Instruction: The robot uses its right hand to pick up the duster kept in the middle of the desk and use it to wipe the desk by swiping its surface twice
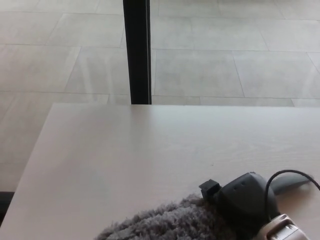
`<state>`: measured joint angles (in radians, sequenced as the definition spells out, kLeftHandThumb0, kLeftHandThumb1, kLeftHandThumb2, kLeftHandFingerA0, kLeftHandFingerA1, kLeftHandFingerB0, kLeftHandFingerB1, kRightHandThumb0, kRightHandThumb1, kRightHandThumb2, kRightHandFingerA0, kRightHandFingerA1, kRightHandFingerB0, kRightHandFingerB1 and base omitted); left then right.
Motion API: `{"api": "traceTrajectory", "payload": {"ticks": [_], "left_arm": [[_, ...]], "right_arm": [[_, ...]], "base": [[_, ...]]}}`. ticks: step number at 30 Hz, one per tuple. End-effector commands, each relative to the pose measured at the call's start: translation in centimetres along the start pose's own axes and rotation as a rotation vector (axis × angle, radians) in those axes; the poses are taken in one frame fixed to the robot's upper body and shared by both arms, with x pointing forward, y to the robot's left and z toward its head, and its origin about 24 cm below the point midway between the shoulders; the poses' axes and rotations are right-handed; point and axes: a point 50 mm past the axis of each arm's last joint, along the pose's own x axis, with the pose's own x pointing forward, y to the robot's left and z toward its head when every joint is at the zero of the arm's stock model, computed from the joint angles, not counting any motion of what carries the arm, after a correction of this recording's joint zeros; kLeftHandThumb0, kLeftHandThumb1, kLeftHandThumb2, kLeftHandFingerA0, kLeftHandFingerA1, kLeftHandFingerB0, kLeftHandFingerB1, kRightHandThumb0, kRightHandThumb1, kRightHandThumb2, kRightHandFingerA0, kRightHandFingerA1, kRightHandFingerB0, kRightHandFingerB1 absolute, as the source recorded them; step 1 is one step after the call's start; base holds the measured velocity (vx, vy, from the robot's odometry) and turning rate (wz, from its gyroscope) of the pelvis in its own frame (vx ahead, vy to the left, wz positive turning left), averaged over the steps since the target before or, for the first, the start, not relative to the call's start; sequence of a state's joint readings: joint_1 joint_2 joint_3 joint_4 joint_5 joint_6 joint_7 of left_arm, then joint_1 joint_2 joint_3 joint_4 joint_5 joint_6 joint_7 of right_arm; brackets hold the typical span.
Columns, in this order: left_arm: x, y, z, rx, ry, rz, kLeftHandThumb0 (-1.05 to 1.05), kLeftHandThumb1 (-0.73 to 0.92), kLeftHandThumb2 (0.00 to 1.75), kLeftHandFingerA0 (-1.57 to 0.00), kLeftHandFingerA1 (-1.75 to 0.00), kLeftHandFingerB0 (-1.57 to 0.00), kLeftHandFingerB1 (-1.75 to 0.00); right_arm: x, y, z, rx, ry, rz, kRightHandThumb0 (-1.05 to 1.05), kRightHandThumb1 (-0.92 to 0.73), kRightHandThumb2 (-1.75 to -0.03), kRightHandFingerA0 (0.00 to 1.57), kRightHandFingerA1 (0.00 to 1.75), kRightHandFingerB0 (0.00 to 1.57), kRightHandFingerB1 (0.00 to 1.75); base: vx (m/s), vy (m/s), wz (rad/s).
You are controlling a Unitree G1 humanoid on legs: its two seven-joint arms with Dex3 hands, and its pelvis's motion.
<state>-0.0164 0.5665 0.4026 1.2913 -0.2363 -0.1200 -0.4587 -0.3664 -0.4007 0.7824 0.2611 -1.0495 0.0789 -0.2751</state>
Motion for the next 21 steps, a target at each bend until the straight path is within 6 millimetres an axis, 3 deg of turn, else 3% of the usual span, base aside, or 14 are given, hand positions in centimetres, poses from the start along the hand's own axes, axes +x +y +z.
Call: {"api": "traceTrajectory", "payload": {"ticks": [1,2,3,4,5,6,7,8,10,14,18,19,21], "left_arm": [[-0.3,0.8,0.8,0.046,-0.021,0.017,-0.56,0.84,0.65,-0.39,-0.56,-0.49,-0.42],[-0.3,0.9,1.1,0.052,-0.025,0.025,-0.56,0.85,0.64,-0.39,-0.56,-0.49,-0.42],[-0.2,0.9,1.1,0.047,-0.021,0.023,-0.56,0.85,0.65,-0.4,-0.58,-0.47,-0.42],[-0.2,0.9,1.0,0.059,-0.02,0.022,-0.55,0.87,0.66,-0.4,-0.56,-0.47,-0.41],[-0.2,0.8,0.9,0.061,-0.017,0.022,-0.56,0.86,0.66,-0.41,-0.57,-0.47,-0.41],[-0.2,0.8,0.9,0.059,-0.019,0.019,-0.58,0.84,0.64,-0.4,-0.57,-0.48,-0.42],[-0.3,0.8,0.9,0.059,-0.023,0.013,-0.58,0.84,0.64,-0.4,-0.57,-0.48,-0.42],[-0.2,0.7,0.8,0.045,-0.018,0.016,-0.56,0.83,0.64,-0.41,-0.57,-0.47,-0.42],[-0.2,0.6,0.7,0.034,-0.016,0.014,-0.57,0.83,0.66,-0.37,-0.56,-0.47,-0.42],[-0.2,0.5,0.3,0.028,-0.012,0.018,-0.54,0.85,0.64,-0.38,-0.55,-0.48,-0.42],[-0.2,0.5,0.1,-0.011,-0.008,0.017,-0.54,0.85,0.66,-0.37,-0.57,-0.48,-0.43],[-0.2,0.4,-0.1,0.015,0.0,0.031,-0.55,0.87,0.65,-0.42,-0.58,-0.49,-0.42],[-0.3,0.4,-0.3,0.022,-0.006,0.021,-0.56,0.86,0.66,-0.39,-0.6,-0.49,-0.45]], "right_arm": [[-1.7,1.9,1.2,0.047,-0.103,0.139,-0.34,-0.7,-0.9,0.91,1.75,0.74,1.16],[-1.7,1.8,0.9,0.029,-0.08,0.179,-0.34,-0.74,-0.83,0.9,1.75,0.75,0.57],[-1.8,1.8,0.7,0.028,-0.083,0.166,-0.3,-0.65,-0.95,0.93,1.75,0.78,0.61],[-1.9,1.9,0.4,0.019,-0.084,0.149,-0.26,-0.6,-1.06,0.97,1.75,0.77,0.97],[-2.0,1.9,0.1,0.013,-0.082,0.124,-0.25,-0.58,-1.12,0.97,1.75,0.79,1.23],[-2.0,1.9,-0.2,0.004,-0.075,0.114,-0.27,-0.52,-1.17,0.96,1.75,0.8,1.36],[-2.0,1.9,-0.6,-0.009,-0.064,0.113,-0.27,-0.52,-1.17,0.96,1.75,0.8,1.36],[-2.0,1.9,-1.0,-0.037,-0.06,0.112,-0.29,-0.53,-1.1,0.95,1.75,0.79,1.5],[-1.7,1.9,-1.6,-0.033,-0.047,0.107,-0.32,-0.52,-1.1,0.96,1.75,0.79,1.5],[-0.7,1.4,-2.6,-0.01,-0.001,0.106,-0.32,-0.48,-1.32,1.03,1.75,0.77,1.47],[0.6,0.6,-3.5,-0.034,0.044,0.104,-0.34,-0.49,-1.27,1.01,1.75,0.73,1.51],[0.9,0.5,-3.7,-0.023,0.057,0.1,-0.33,-0.49,-1.28,1.02,1.75,0.7,1.62],[1.8,0.0,-4.6,0.0,0.108,0.093,-0.33,-0.56,-1.23,1.04,1.75,0.71,1.69]], "base": [[0.0,0.0,0.0],[0.0,0.0,0.0],[0.0,0.0,0.0],[0.0,0.0,0.0],[0.0,0.0,0.0],[0.0,0.0,0.0],[0.0,0.0,0.0],[0.0,0.0,0.0],[0.0,0.0,0.0],[0.0,0.0,0.0],[0.0,0.0,0.0],[0.0,0.0,0.0],[0.0,0.0,0.0]]}}
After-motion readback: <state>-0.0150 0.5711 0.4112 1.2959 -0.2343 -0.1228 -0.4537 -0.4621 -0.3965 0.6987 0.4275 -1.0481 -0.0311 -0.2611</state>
